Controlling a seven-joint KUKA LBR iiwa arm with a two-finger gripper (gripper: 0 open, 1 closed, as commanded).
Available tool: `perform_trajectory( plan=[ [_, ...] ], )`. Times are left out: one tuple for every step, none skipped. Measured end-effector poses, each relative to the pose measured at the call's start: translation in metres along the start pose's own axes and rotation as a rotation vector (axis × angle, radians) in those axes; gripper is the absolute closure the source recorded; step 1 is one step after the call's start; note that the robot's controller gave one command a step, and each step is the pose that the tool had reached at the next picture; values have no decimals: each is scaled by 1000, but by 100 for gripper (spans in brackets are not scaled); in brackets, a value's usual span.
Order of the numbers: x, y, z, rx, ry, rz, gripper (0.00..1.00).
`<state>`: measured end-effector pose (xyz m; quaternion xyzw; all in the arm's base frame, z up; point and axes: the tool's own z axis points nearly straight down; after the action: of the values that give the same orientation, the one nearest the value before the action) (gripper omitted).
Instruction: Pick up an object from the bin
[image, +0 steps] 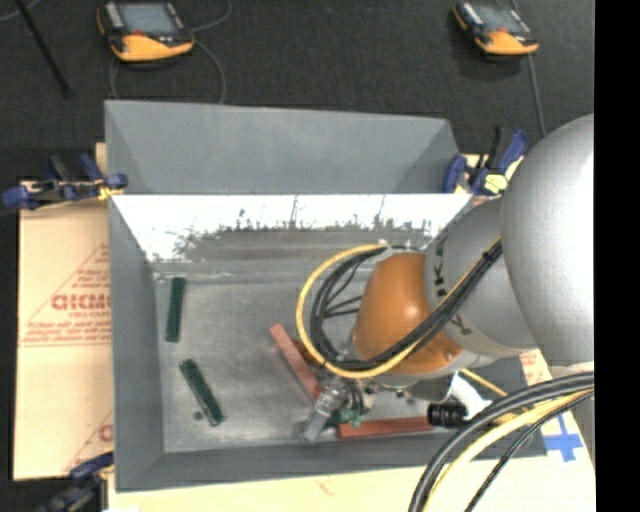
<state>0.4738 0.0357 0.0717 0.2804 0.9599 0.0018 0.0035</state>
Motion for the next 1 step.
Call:
perform_trajectory(
  plan=[
    [-1,1,-3,-2,-2,4,100]
  ],
)
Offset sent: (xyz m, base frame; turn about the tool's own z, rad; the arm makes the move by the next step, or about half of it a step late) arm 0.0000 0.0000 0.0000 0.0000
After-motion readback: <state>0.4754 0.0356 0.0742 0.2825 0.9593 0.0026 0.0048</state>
